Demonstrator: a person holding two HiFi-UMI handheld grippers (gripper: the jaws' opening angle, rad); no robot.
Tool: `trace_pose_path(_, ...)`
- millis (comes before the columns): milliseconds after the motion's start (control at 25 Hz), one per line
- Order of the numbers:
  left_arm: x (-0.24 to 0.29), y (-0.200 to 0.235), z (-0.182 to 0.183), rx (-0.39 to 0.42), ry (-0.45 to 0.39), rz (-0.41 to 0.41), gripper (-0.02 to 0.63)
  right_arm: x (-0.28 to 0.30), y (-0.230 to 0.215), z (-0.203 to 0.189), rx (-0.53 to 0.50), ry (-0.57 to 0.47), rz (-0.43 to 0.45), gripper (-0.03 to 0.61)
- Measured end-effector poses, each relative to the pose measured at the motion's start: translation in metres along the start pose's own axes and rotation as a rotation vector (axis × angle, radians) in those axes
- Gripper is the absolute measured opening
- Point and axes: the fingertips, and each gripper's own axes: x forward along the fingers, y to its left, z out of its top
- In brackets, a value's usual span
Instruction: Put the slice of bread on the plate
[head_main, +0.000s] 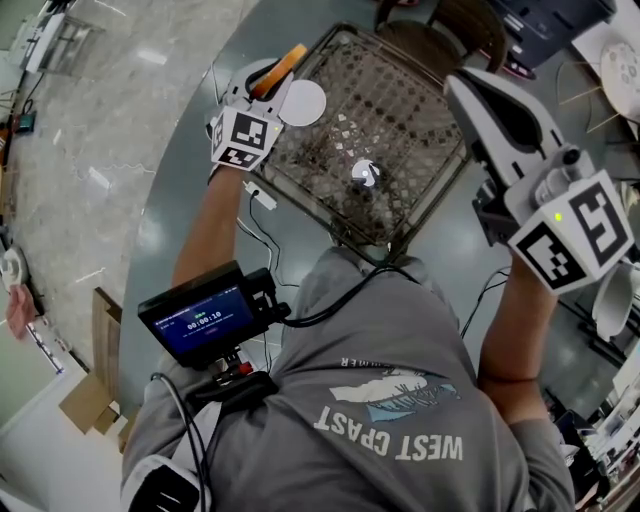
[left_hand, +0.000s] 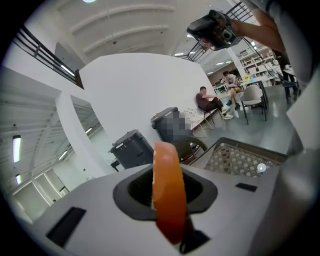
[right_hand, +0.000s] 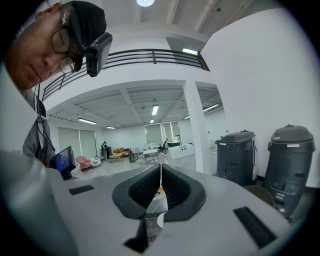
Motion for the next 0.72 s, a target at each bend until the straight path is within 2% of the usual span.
trace_pose_path(440, 0.043, -0.013, -0.049, 0.031, 0.108, -0.064, 0.094, -0.008, -0.018, -0.009, 0.036, 0.05, -0.057, 0.009)
trace_pose_path(640, 0.127, -0.057, -0.124, 0.074, 0.195, -0.117, 0.094, 0.009, -0.085, -0.086, 0.077, 0.073, -0.068, 0.009)
trace_pose_path(720, 0.139, -0.063, -0.14, 0.095, 0.221, -0.13, 0.094, 0.013, -0.094, -0.096, 0.089, 0.084, -0.074, 0.009)
